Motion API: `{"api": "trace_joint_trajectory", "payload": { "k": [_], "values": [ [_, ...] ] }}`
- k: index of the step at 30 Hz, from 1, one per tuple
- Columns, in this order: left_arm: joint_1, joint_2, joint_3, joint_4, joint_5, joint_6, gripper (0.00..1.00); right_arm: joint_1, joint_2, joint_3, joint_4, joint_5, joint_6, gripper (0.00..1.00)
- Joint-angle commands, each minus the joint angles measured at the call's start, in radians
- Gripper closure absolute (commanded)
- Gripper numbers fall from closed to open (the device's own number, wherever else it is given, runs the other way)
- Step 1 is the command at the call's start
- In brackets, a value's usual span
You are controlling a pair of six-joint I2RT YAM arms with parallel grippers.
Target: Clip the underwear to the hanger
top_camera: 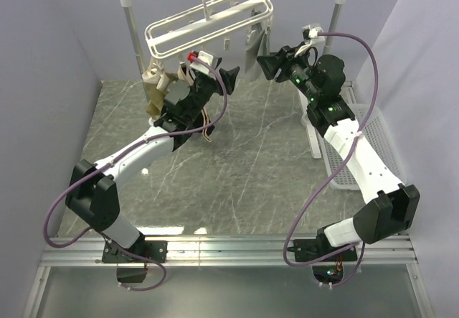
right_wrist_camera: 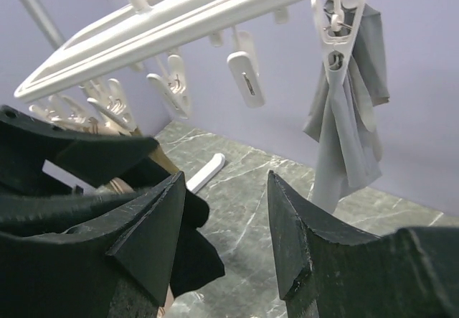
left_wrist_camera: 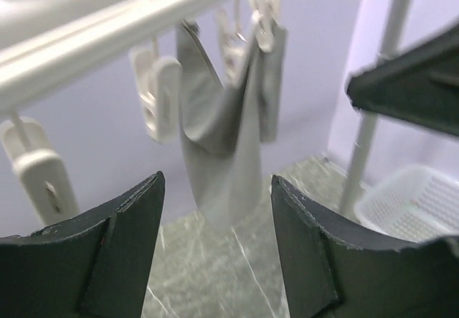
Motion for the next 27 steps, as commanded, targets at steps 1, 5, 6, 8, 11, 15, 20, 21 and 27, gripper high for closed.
{"api": "trace_joint_trajectory", "payload": {
  "k": [1,5,6,8,11,15,20,21,27],
  "values": [
    [-0.006,0.035,0.084,0.097,-0.092,0.007,0.34,-0.012,0.011,0.057,0.021,0.029,0.002,0.43],
    [-0.007,0.086,0.138,0.103,-0.14,0.011,0.35,-0.015,0.019,0.057,0.025,0.029,0.011,0.43],
    [-0.006,0.104,0.149,0.105,-0.143,0.016,0.35,-0.02,0.019,0.059,0.025,0.031,0.013,0.43],
    [-0.006,0.123,0.169,0.109,-0.155,0.019,0.35,-0.018,0.021,0.062,0.027,0.031,0.014,0.43],
    [-0.006,0.149,0.189,0.12,-0.166,0.025,0.35,-0.023,0.025,0.065,0.031,0.032,0.02,0.43],
    [-0.006,0.189,0.213,0.158,-0.175,0.061,0.36,-0.023,0.025,0.066,0.041,0.009,0.03,0.43],
    [-0.007,0.228,0.251,0.192,-0.185,0.097,0.4,-0.023,0.031,0.071,0.042,-0.008,0.033,0.43],
    [-0.009,0.238,0.256,0.195,-0.191,0.111,0.41,-0.024,0.03,0.069,0.044,-0.008,0.033,0.43],
    [-0.009,0.255,0.274,0.233,-0.185,0.145,0.46,-0.024,0.024,0.06,0.044,-0.008,0.023,0.43]
  ]
}}
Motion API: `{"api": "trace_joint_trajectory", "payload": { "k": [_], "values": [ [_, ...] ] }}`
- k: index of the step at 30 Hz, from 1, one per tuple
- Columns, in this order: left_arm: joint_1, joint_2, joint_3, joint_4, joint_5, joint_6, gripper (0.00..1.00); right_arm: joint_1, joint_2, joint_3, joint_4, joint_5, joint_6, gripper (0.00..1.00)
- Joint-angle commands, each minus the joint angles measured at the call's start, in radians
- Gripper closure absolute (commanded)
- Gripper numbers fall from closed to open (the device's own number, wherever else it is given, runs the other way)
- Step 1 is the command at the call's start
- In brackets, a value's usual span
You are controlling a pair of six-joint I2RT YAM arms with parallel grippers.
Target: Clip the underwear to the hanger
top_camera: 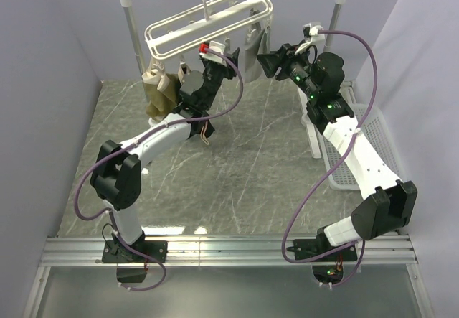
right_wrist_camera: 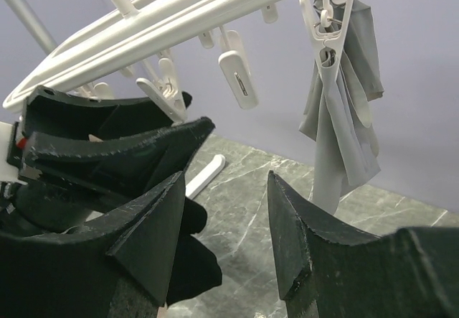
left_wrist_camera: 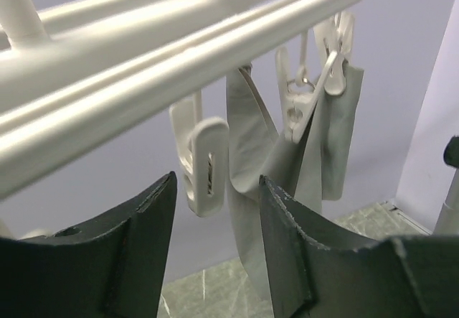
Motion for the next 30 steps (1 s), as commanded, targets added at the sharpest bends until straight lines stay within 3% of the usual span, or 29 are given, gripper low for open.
{"api": "trace_joint_trajectory", "payload": {
  "k": [1,4,11,15,22,30],
  "values": [
    [-0.005,0.009,0.061,0.086,-0.014,0.039,0.46,-0.01,-0.005,0.04,0.04,-0.006,-0.004,0.43],
    [-0.006,0.018,0.075,0.086,-0.014,0.046,0.51,-0.012,-0.005,0.042,0.043,-0.012,-0.004,0.43],
    [-0.005,-0.011,0.05,0.068,0.031,0.043,0.78,-0.021,0.001,0.042,0.054,-0.036,-0.012,0.44],
    [-0.003,-0.06,-0.012,0.054,0.089,0.029,0.87,-0.027,0.009,0.048,0.063,-0.093,-0.011,0.46],
    [0.015,-0.132,-0.066,-0.001,0.167,0.016,0.94,-0.032,0.039,0.088,0.074,-0.236,0.017,0.47],
    [0.028,-0.178,-0.106,-0.032,0.244,-0.011,0.99,-0.029,0.114,0.21,0.069,-0.384,0.172,0.46]
  ]
}}
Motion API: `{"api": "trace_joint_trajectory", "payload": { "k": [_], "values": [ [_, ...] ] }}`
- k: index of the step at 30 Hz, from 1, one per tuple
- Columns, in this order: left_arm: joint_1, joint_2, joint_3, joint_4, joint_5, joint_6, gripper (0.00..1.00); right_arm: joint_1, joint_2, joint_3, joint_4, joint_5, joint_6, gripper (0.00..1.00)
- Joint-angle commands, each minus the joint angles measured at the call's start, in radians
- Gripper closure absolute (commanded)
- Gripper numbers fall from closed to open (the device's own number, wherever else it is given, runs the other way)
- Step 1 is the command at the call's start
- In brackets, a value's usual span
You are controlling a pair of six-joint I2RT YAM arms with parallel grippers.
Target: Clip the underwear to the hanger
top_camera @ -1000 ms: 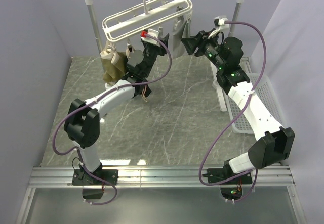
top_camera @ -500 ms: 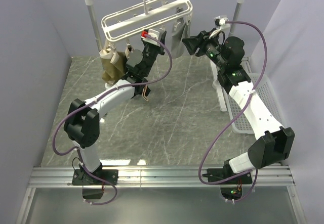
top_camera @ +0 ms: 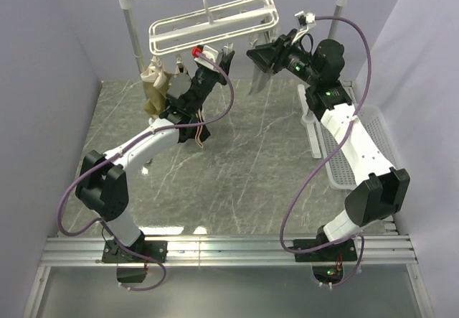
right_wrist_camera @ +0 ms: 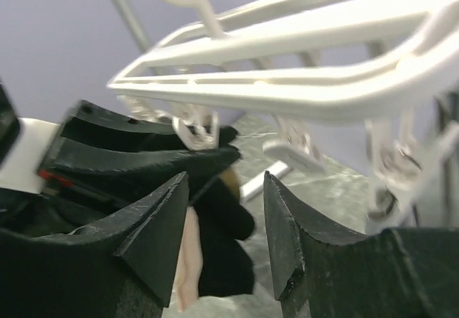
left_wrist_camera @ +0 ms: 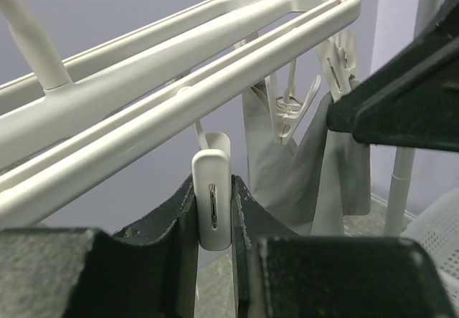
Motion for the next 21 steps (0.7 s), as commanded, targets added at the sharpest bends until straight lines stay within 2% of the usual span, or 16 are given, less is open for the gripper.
{"api": "trace_joint_trajectory", "payload": {
  "k": [1,7,16,18,21],
  "values": [
    [0.004,-0.052,-0.015,-0.005,0.06,-0.024,0.99,-0.004,0.015,0.072,0.068,-0.114,0.096,0.47],
    [0.006,-0.057,-0.012,-0.017,0.078,-0.024,1.0,0.018,0.007,0.077,0.065,-0.095,0.14,0.5],
    [0.009,-0.044,-0.001,-0.025,0.086,-0.026,1.0,0.024,-0.072,-0.018,0.071,-0.064,0.176,0.52],
    [0.007,-0.044,0.002,-0.028,0.089,-0.024,1.0,0.035,-0.12,-0.046,0.064,-0.017,0.162,0.44],
    [0.007,-0.044,0.002,-0.025,0.095,-0.029,1.0,0.073,-0.166,-0.089,0.035,0.086,0.102,0.39]
  ]
}}
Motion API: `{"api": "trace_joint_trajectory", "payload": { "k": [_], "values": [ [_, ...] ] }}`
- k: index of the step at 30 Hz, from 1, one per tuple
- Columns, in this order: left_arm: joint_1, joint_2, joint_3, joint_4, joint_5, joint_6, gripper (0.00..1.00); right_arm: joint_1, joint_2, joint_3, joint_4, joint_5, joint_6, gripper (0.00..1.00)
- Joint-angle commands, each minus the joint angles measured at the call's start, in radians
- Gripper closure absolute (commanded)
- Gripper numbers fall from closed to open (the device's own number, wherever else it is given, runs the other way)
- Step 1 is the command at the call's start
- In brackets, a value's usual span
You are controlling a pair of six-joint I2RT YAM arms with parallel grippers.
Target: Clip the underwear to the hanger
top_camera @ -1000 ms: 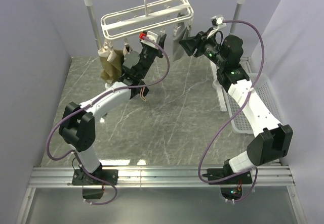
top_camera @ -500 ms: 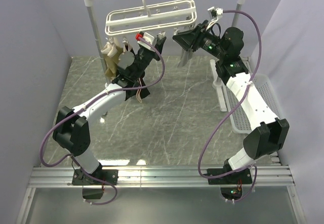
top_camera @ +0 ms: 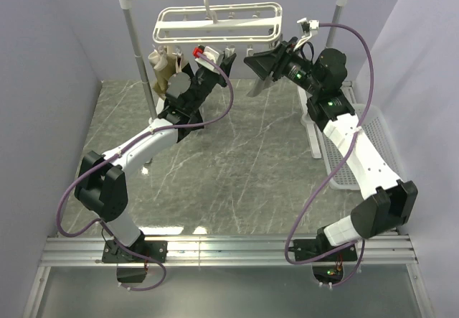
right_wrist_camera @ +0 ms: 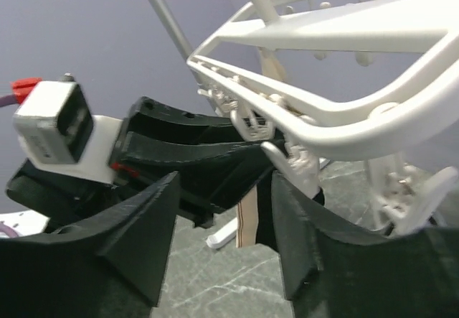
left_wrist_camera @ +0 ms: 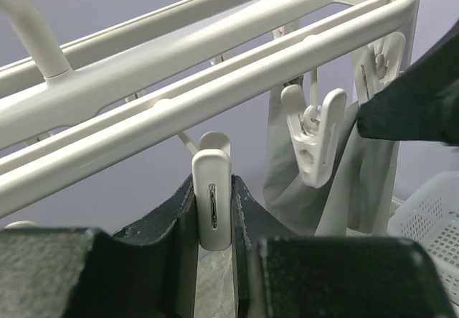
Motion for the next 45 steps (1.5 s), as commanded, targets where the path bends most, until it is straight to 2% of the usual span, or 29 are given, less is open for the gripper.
{"api": "trace_joint_trajectory", "payload": {
  "k": [1,5,13,23,31,36,42,45],
  "values": [
    [-0.001,-0.031,0.011,0.004,0.035,-0.029,1.0,0.042,-0.089,-0.021,0.008,0.121,-0.043,0.36],
    [0.001,-0.033,0.01,0.009,0.043,-0.029,1.0,0.083,-0.104,-0.061,0.03,0.23,-0.023,0.31],
    [0.001,-0.03,0.013,0.013,0.066,-0.035,1.0,0.169,-0.044,-0.026,0.066,0.381,-0.041,0.31],
    [-0.001,-0.045,-0.016,0.04,0.13,-0.015,0.99,0.176,0.042,0.016,0.096,0.435,-0.02,0.32],
    [0.007,-0.048,-0.016,0.027,0.233,-0.004,1.0,0.176,0.08,0.048,0.129,0.423,-0.029,0.38],
    [0.016,-0.044,0.002,-0.008,0.295,-0.001,0.99,0.174,0.089,0.048,0.139,0.405,-0.033,0.38],
    [0.021,-0.039,0.007,-0.008,0.325,0.003,0.99,0.176,0.103,0.059,0.125,0.388,-0.037,0.46],
    [0.024,-0.036,0.016,-0.022,0.33,0.006,0.99,0.176,0.112,0.069,0.116,0.385,-0.033,0.55]
  ]
}}
